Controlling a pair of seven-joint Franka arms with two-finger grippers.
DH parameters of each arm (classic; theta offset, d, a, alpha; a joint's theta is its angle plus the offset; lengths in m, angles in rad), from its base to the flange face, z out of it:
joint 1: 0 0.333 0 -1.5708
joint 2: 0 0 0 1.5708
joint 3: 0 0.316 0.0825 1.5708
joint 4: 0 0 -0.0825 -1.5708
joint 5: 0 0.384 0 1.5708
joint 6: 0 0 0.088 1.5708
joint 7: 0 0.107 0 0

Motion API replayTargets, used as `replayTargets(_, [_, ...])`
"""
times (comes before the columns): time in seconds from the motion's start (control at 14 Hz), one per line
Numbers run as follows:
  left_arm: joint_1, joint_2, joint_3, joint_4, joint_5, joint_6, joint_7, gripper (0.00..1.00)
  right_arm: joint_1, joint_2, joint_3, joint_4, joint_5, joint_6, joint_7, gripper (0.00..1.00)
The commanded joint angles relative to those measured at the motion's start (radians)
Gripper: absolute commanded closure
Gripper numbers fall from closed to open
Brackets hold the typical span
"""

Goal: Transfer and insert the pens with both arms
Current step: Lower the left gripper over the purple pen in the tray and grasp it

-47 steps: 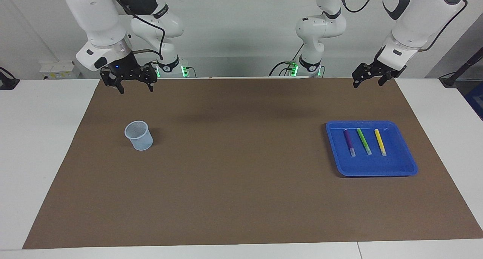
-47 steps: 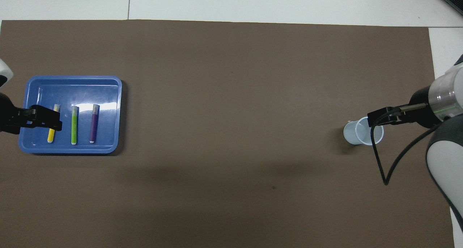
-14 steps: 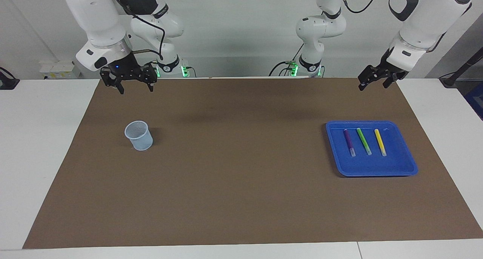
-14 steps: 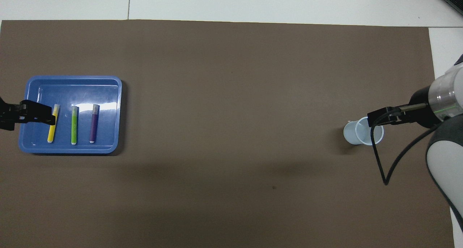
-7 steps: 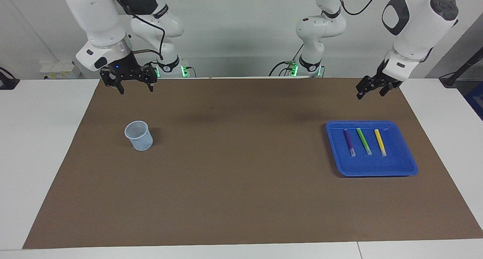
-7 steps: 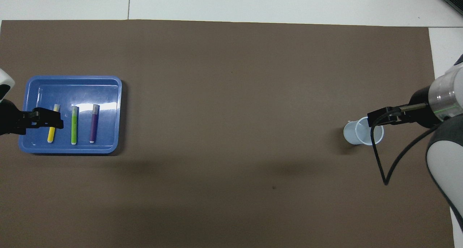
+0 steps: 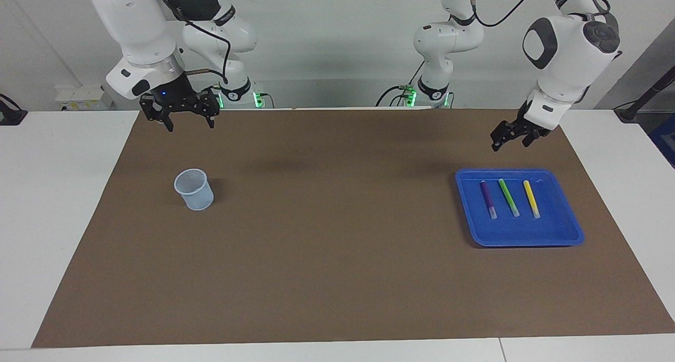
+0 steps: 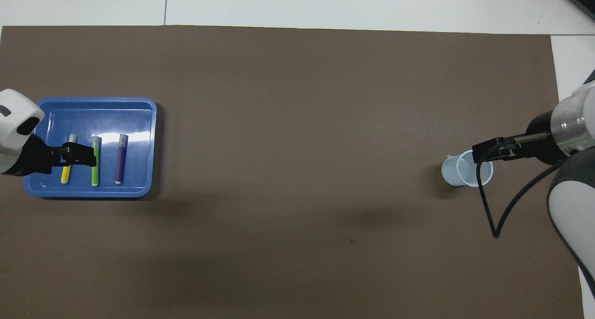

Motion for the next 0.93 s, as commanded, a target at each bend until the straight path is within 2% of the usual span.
replayTargets(0.0, [0.011,0.025,-0.003,-0.020,-0.015,0.054,0.013,0.00,-0.009,-0.004,0.000,0.000,0.016,0.006,-0.004,0.00])
replayTargets(0.86, [0.025,0.223,-0.003,-0.037,-0.015,0.289,0.072,0.00,-0.009,-0.004,0.000,0.000,0.016,0.006,-0.004,0.00])
